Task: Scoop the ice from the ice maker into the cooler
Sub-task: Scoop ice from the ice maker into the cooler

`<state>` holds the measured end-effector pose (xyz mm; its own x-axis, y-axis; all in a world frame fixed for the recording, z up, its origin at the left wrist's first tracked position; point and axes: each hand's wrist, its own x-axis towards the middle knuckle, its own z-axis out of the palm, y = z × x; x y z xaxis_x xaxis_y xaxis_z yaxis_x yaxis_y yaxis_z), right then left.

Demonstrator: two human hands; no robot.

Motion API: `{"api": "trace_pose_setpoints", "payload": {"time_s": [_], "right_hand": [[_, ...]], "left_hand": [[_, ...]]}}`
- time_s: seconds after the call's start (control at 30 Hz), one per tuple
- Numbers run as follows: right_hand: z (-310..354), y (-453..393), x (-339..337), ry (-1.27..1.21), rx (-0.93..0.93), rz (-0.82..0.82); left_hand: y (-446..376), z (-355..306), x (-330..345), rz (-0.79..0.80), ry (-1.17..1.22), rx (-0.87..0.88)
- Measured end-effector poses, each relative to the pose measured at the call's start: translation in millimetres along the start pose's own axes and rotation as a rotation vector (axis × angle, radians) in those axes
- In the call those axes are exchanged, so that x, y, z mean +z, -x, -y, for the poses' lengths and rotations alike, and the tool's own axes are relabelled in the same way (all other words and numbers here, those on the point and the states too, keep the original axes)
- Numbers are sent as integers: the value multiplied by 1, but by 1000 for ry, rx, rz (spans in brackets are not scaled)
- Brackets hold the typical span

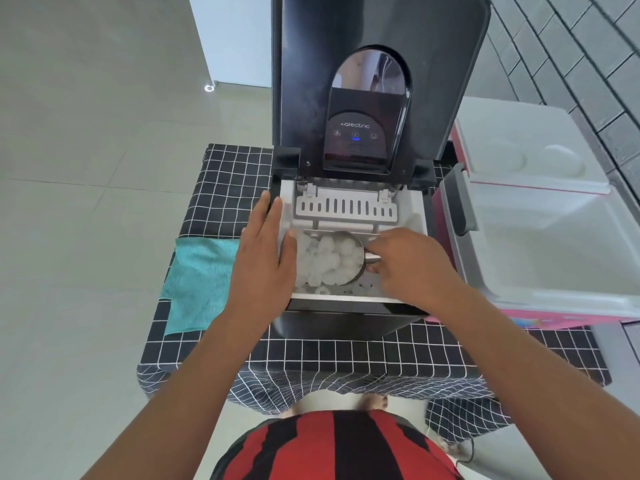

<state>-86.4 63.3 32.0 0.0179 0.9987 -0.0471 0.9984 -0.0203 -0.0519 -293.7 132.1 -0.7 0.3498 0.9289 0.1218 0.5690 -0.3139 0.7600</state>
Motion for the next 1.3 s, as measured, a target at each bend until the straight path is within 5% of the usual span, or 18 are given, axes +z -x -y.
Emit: {"api": "trace_pose_setpoints", "payload": {"time_s": [0.63,1.07,1.3], "right_hand": [[-33,18,-12,-302,115,-186],[-57,32,-20,-277,101,-185],[-95,39,-34,-333,70,-257]], "left_hand": [[0,3,2,-28,10,22],[-1,-3,-2,-12,-160,14],[-7,-46,10,-187,-21,48]]}}
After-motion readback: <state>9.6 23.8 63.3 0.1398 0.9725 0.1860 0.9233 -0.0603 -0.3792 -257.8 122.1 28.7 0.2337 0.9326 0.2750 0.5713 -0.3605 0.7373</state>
